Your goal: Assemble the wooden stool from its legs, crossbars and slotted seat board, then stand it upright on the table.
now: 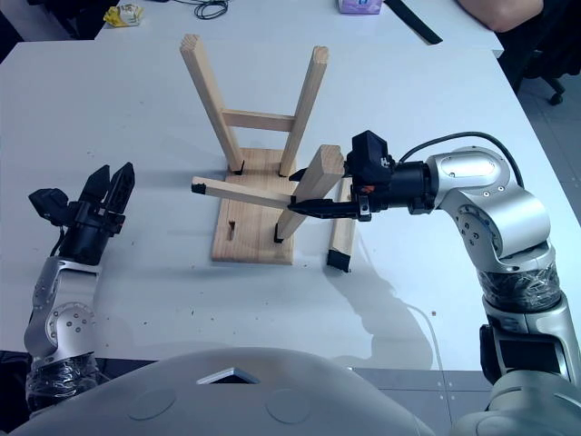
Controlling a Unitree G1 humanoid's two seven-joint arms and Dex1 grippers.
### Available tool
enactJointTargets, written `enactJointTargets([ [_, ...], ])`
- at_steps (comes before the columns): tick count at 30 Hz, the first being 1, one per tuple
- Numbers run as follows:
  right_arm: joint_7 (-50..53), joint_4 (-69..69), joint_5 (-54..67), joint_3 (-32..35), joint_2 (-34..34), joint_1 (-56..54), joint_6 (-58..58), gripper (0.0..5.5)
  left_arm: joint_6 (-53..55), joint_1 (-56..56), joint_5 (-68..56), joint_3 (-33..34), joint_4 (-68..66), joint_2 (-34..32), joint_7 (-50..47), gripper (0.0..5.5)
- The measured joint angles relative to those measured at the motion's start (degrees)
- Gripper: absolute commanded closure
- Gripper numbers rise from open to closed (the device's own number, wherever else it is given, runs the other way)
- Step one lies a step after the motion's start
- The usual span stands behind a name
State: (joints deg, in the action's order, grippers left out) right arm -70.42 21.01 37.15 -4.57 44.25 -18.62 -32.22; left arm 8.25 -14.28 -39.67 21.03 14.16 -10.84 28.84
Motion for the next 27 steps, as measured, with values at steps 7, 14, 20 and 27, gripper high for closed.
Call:
enactJointTargets([
  [7,-0.7,-0.3,-2.0,-3.0,1.1,-2.8,-0.2,3.48,-1.6,-1.7,0.3,-0.8,1.7,2.0,-1.2,2.12],
  [14,1.3,1.7,-3.6,-4.8,1.5,-2.3,0.7,3.48,-2.0,-3.9,1.3,-2.7,2.9,3.6,-1.7,2.12],
  [20,5.9,3.0,-4.2,-6.2,1.2,-0.2,0.4,3.48,-2.0,-4.1,1.3,-3.8,3.5,3.7,-2.1,2.12],
  [27,8.3,2.4,-3.9,-6.2,0.4,0.9,0.4,3.48,-1.7,-3.4,1.3,-5.5,3.5,3.7,-2.2,2.12],
])
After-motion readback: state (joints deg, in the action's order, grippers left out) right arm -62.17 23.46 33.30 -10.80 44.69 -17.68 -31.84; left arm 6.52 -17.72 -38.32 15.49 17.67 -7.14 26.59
